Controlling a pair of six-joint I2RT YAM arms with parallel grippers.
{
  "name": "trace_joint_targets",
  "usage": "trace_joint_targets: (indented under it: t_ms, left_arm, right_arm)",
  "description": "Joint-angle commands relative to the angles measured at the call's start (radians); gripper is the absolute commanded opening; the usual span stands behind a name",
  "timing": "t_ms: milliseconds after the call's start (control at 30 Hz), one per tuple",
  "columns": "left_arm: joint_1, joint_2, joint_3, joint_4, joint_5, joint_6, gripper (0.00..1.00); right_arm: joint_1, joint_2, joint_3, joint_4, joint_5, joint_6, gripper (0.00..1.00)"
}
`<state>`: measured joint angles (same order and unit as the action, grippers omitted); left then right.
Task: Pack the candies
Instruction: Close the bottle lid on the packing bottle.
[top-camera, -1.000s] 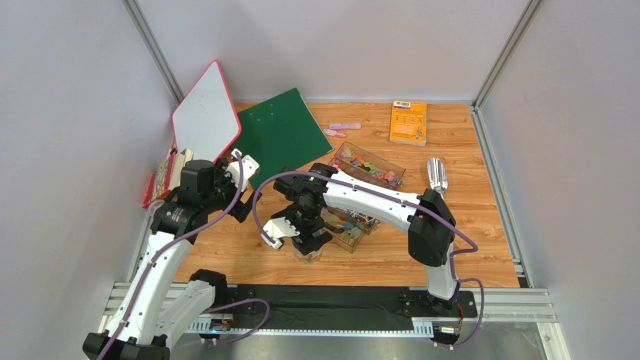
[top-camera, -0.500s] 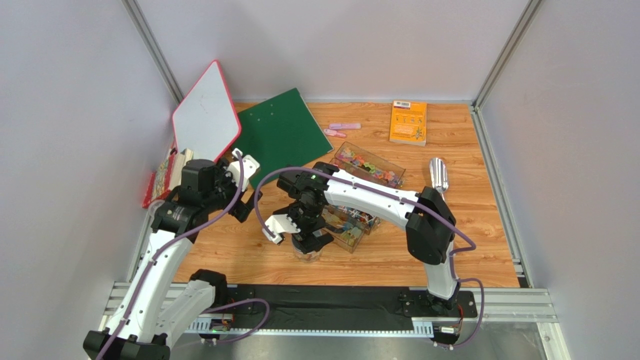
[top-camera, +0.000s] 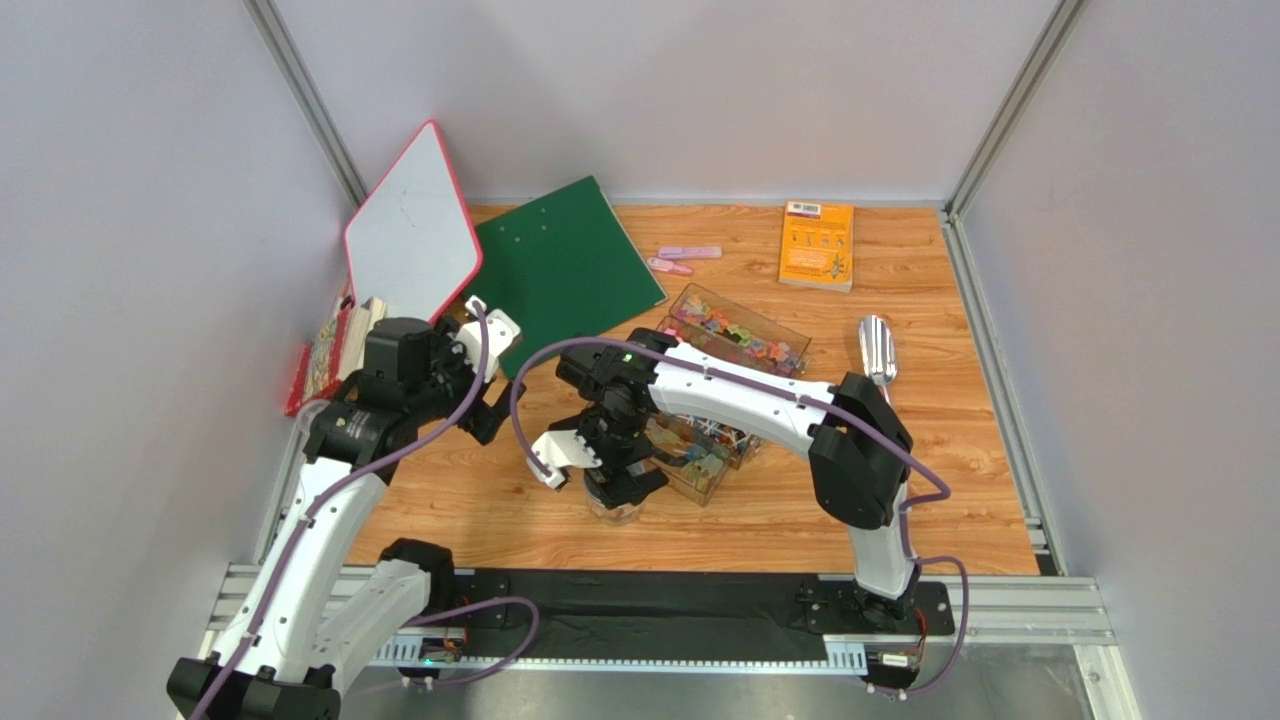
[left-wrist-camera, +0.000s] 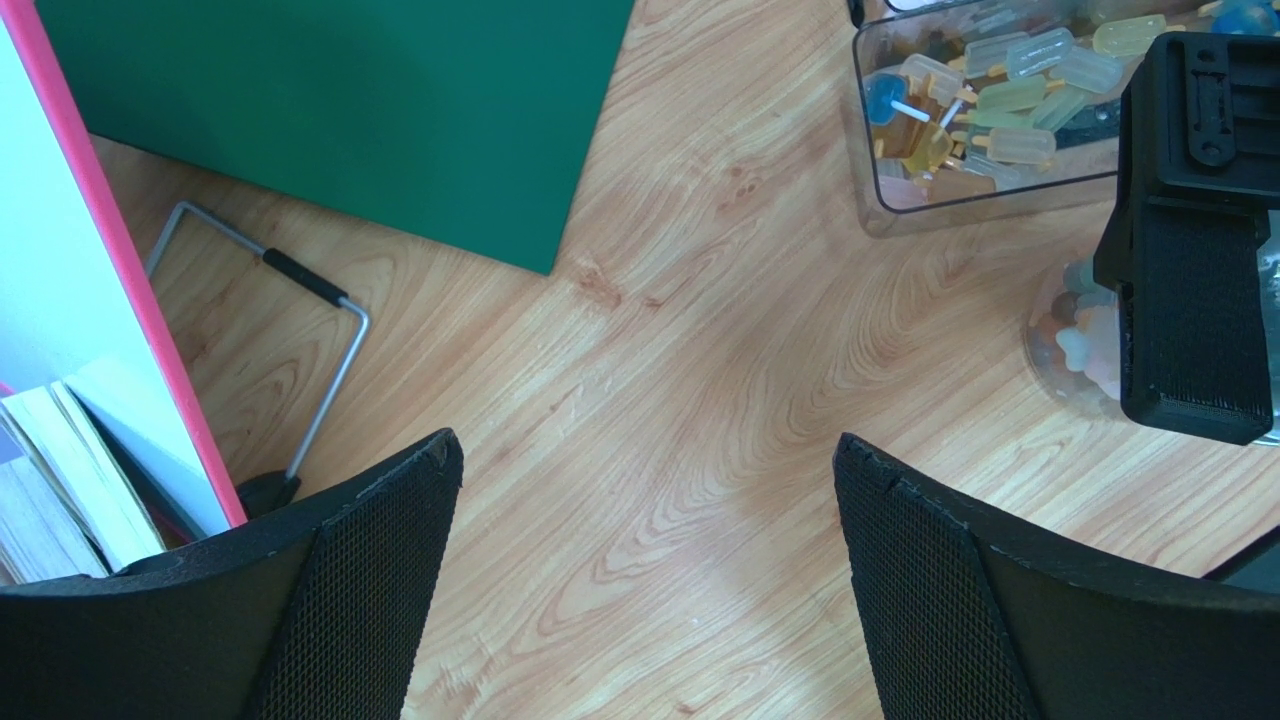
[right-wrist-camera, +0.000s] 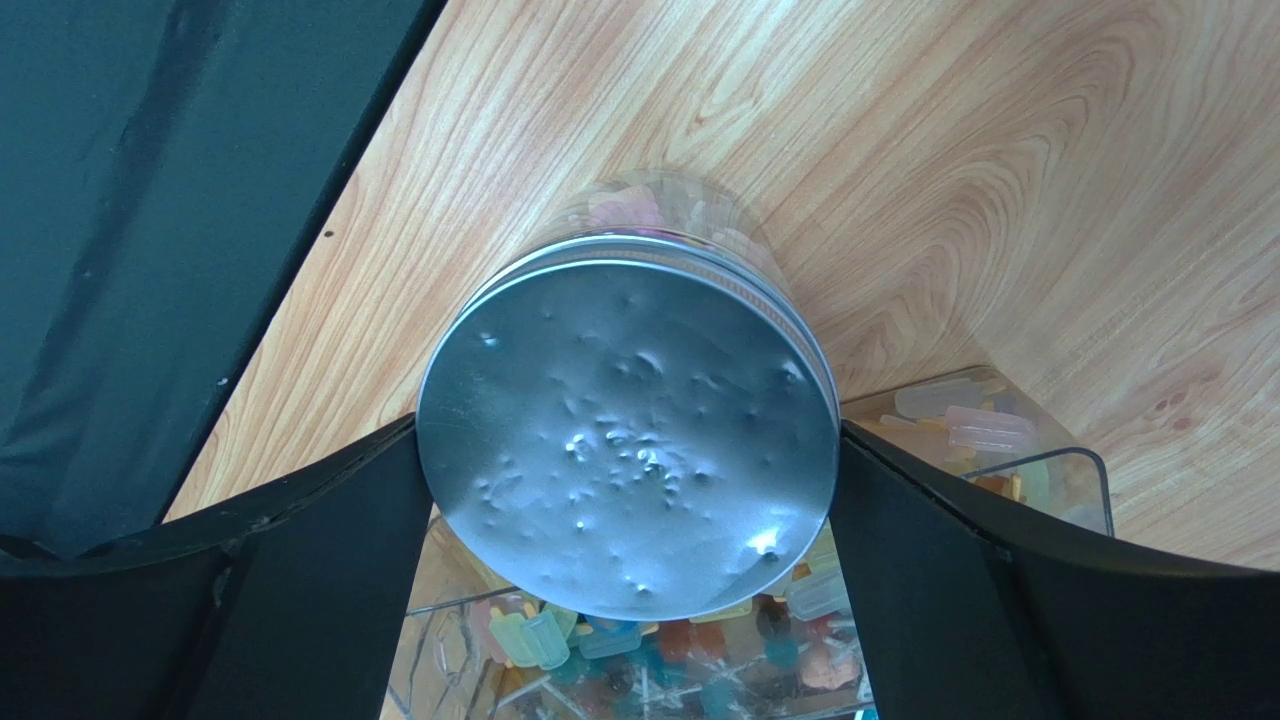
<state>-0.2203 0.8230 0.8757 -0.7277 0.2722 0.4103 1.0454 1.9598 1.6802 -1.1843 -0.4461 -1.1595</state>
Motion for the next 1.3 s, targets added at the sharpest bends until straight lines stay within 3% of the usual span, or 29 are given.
trace_joint_targets:
  t_ms: [0,767,1067,1133,1167,1200,1233,1267]
  left_arm:
    - [0.007,0.001,0.019,0.028,0.022,-0.013,0.98]
    - [0.007,-0.005,0.02,0.034,0.032,-0.019,0.98]
    - [0.007,-0.065,-0.049,-0.007,0.067,0.011,0.95]
    - [0.007,-0.097,-0.076,-0.027,0.111,0.036,0.87]
    - [0.006,-0.104,-0.107,-0.03,0.128,0.041,0.84]
    - [0.006,-0.122,-0.121,-0.032,0.146,0.044,0.81]
    - [0.006,-0.131,-0.133,-0.027,0.178,0.045,0.76]
    - [0.006,-0.137,-0.151,-0.021,0.189,0.039,0.74]
  right_arm:
    - [-0.007,-0.055,-0.02,0.037,0.006,0.029,1.0]
    - [-0.042,-0.105,-0.103,0.052,0.067,0.096,1.0]
    - [-0.191,-0.284,-0.204,0.058,0.07,0.175,1.0]
    - [-0.2,-0.366,-0.234,0.084,0.043,0.173,0.91]
    - [-0.199,-0.387,-0.24,0.097,0.02,0.172,0.79]
    - [-0.194,-0.398,-0.237,0.107,-0.027,0.175,0.4]
    - [-0.173,-0.403,-0.223,0.121,-0.045,0.184,0.19]
    - [-0.157,-0.397,-0.217,0.133,-0.052,0.213,0.06]
